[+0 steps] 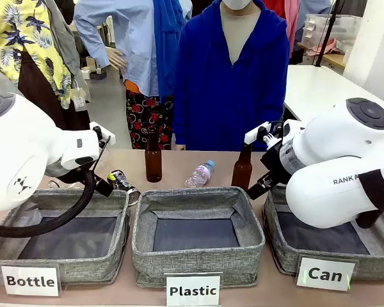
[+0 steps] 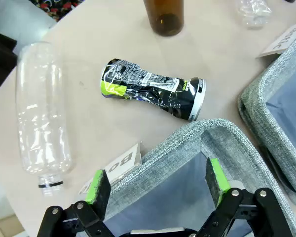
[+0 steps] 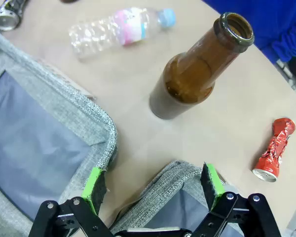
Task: Sort the can waste into the basket.
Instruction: Pick up the can waste from the table and place it in the right Fabric basket.
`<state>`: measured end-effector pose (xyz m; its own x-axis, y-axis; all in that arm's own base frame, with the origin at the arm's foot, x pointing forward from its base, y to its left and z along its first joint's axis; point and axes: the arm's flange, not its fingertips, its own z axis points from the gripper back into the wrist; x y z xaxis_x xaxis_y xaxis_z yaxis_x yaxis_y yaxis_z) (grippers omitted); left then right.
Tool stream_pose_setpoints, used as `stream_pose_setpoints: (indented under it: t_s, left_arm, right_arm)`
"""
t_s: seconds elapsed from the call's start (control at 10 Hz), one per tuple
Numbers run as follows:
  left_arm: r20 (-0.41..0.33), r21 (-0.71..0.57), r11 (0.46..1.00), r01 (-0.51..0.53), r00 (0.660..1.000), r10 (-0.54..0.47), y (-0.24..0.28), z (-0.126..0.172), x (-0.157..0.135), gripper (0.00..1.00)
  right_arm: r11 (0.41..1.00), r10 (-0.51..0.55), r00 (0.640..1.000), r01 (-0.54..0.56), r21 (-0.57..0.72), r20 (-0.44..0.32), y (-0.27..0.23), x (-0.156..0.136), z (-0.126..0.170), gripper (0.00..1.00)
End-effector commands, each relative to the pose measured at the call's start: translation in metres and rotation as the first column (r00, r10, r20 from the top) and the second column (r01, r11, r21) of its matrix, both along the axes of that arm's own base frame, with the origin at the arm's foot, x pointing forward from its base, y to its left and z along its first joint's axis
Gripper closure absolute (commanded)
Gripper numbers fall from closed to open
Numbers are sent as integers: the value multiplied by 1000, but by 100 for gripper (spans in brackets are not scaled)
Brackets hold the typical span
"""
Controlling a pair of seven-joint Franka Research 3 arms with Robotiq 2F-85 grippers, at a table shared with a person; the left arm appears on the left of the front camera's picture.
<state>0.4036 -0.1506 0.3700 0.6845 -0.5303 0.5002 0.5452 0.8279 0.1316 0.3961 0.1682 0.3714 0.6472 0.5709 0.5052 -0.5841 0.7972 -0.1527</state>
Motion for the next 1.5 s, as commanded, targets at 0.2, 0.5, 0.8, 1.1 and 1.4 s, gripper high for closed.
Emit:
stream_pose_setpoints:
  t_s: [0.2, 0.5, 0.8, 1.1, 1.4]
  left_arm:
    - [0, 0, 1000, 0, 1000, 0, 0, 0, 0, 0]
    - [0, 0, 1000, 0, 1000, 0, 0, 0, 0, 0]
    - [0, 0, 1000, 0, 1000, 0, 0, 0, 0, 0]
    - [0, 0, 1000, 0, 1000, 0, 0, 0, 0, 0]
    - [0, 0, 1000, 0, 1000, 0, 0, 0, 0, 0]
  right_arm:
    - [1000, 0, 1000, 0, 0, 0, 0, 0, 0, 0]
    - [1000, 0, 1000, 0, 0, 0, 0, 0, 0, 0]
    - [1000, 0, 1000, 0, 0, 0, 0, 0, 0, 0]
    - [1000, 0, 1000, 0, 0, 0, 0, 0, 0, 0]
    - [1000, 0, 1000, 0, 0, 0, 0, 0, 0, 0]
